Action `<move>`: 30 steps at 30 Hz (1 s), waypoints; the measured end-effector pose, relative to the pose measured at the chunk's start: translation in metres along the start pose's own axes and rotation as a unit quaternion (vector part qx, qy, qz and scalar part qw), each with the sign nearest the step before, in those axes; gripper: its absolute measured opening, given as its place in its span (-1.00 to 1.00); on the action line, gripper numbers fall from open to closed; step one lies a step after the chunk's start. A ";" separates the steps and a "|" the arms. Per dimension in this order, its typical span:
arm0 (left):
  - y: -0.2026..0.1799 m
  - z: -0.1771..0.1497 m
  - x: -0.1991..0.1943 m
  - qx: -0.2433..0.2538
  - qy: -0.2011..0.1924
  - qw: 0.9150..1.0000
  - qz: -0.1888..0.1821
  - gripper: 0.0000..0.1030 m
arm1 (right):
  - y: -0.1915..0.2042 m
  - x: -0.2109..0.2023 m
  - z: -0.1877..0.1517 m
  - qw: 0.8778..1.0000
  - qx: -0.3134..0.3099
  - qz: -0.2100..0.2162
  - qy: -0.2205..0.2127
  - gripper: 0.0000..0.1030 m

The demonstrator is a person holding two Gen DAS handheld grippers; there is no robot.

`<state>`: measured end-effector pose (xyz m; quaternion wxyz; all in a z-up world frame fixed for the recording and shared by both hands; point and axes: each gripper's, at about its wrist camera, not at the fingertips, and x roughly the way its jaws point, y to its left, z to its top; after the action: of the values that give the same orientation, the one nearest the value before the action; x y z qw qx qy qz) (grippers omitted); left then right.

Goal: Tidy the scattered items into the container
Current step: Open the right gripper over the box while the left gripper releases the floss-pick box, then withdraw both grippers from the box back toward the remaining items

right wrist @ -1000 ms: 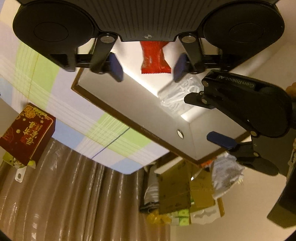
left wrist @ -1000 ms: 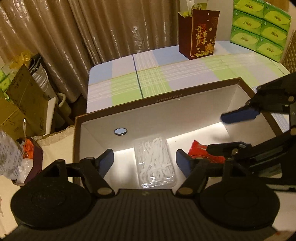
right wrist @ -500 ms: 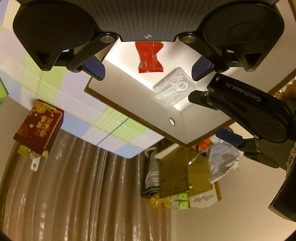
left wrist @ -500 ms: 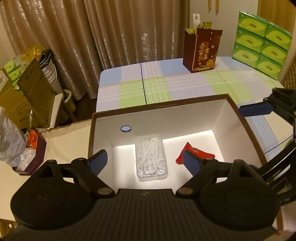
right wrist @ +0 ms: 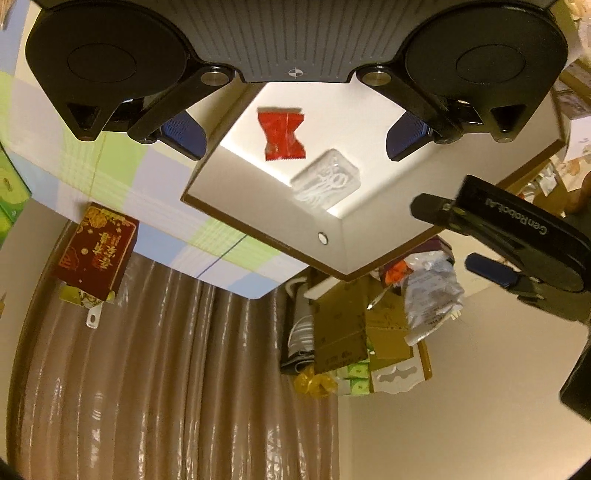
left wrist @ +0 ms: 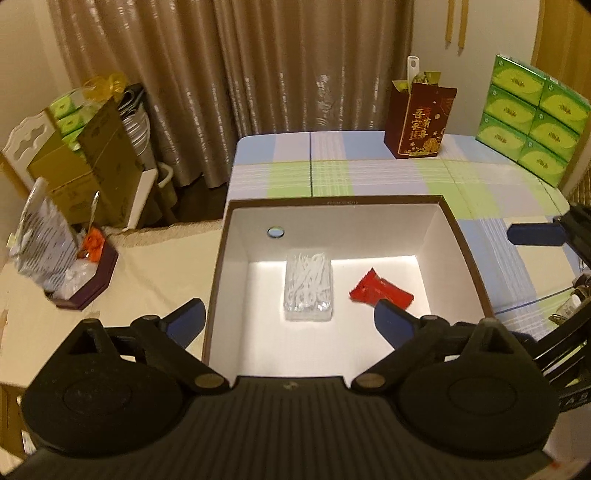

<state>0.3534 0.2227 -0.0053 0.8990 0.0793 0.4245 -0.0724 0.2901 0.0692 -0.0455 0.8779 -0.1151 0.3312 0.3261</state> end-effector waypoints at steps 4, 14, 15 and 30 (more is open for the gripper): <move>-0.002 -0.015 -0.026 -0.010 -0.005 1.000 0.011 0.87 | 0.007 -0.023 -0.008 1.000 0.001 0.007 -0.007 0.96; -0.027 -0.062 -0.090 -0.038 -0.020 0.999 0.018 0.93 | 0.025 -0.075 -0.045 0.999 -0.009 0.035 -0.008 0.96; -0.030 -0.067 -0.095 -0.042 -0.019 0.999 0.018 0.93 | 0.026 -0.079 -0.049 0.999 -0.010 0.038 -0.006 0.96; -0.067 -0.136 -0.129 -0.086 0.021 0.995 0.043 0.93 | 0.032 -0.133 -0.101 0.996 -0.016 0.085 0.012 0.96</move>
<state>0.1563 0.1930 0.0040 0.8956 0.0211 0.4444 0.0053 0.1426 -0.0142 -0.0340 0.8407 -0.1046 0.3453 0.4038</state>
